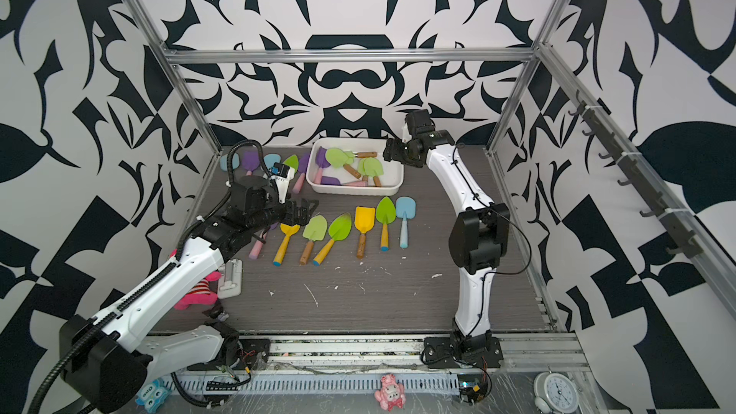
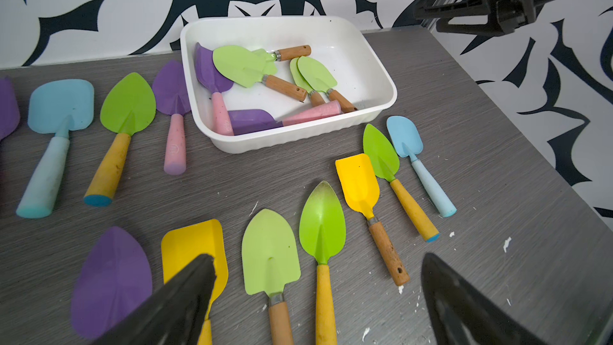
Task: Take the shovel out of the storage box
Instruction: Pick up the shovel from the storage box.
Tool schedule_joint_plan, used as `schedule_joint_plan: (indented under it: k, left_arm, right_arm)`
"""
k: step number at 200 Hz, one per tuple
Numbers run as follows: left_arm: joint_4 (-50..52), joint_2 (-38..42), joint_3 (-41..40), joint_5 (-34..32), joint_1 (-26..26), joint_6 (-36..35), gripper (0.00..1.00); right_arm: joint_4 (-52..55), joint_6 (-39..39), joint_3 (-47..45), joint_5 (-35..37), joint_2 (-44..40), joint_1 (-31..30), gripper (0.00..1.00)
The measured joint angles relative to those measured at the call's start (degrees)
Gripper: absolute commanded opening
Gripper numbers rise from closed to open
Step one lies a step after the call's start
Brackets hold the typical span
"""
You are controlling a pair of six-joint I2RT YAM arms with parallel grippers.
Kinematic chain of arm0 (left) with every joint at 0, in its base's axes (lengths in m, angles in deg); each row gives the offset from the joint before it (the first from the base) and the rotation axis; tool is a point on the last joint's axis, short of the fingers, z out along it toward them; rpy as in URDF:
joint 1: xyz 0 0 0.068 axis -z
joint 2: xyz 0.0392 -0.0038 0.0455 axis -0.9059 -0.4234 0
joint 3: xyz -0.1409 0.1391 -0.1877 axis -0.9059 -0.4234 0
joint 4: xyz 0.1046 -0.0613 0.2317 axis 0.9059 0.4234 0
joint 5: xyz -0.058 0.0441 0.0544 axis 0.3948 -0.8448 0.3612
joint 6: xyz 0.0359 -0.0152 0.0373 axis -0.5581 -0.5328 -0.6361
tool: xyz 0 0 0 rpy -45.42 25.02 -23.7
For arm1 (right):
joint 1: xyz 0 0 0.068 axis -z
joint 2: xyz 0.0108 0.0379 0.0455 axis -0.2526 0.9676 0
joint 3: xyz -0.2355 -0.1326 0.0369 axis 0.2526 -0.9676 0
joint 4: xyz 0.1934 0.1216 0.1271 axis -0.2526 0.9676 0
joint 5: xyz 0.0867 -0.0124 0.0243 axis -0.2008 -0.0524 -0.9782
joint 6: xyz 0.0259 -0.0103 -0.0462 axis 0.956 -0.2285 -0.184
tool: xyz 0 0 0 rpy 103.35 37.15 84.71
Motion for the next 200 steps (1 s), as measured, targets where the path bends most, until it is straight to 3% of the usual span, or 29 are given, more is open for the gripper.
schedule_joint_plan:
  k: [52,110,141,200]
  left_arm:
    - [-0.2,-4.3,4.0,0.0,0.0,-0.9,0.99]
    - [-0.3,-7.6,4.3,0.5,0.0,-0.8,1.0]
    - [-0.1,-7.8,4.3,0.4,0.0,-0.8,0.99]
    - [1.3,-7.8,4.8,-0.6,0.0,-1.0,0.99]
  right_arm:
    - [3.8,1.4,10.8,-3.5,11.9,0.0,0.69]
    - [7.7,0.8,19.4,-4.1,22.8,-0.6,0.66]
    - [11.0,-0.8,25.4,-2.6,28.0,-1.8,0.65]
    - [13.1,-4.1,26.9,2.7,32.1,-4.2,0.61]
